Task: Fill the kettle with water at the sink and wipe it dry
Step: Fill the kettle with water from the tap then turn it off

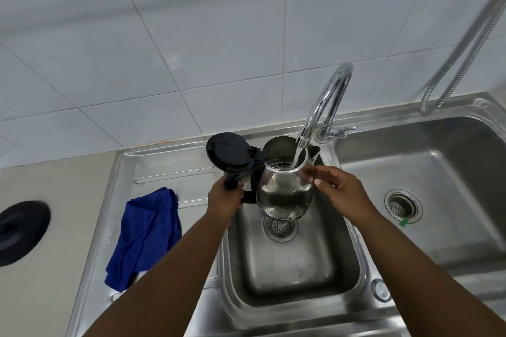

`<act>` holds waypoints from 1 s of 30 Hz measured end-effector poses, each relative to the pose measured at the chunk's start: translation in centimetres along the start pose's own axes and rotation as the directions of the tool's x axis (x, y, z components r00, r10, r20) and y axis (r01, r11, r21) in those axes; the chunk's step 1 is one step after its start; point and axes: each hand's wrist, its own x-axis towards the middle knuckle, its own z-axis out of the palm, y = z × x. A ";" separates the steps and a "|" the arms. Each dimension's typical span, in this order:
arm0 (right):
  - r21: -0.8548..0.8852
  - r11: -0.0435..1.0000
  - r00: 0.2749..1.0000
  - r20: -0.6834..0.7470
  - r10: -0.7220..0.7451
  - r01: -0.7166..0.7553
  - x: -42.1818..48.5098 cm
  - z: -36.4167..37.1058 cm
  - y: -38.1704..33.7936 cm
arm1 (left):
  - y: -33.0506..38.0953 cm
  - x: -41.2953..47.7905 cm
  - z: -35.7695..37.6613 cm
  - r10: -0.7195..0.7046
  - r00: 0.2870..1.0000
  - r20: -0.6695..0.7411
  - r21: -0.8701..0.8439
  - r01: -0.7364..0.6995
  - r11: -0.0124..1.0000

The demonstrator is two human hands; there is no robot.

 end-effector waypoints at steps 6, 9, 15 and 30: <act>0.001 1.000 1.000 -0.001 -0.001 0.001 -0.2 0.0 0.0 | 0.0 -0.2 -0.1 -0.001 1.000 -0.004 0.014 0.001 1.000; 0.003 1.000 1.000 0.003 0.007 -0.007 -0.1 0.0 0.2 | 0.1 -0.3 -0.1 -0.006 1.000 -0.007 0.026 0.006 1.000; 0.010 1.000 1.000 0.007 0.008 -0.008 -0.1 0.1 0.2 | 0.3 -0.5 -0.2 -0.011 1.000 0.000 0.033 0.011 0.999; -0.001 1.000 1.000 0.009 0.010 -0.010 0.0 0.0 0.3 | 0.5 -0.8 0.0 -0.016 1.000 -0.009 0.040 0.017 0.999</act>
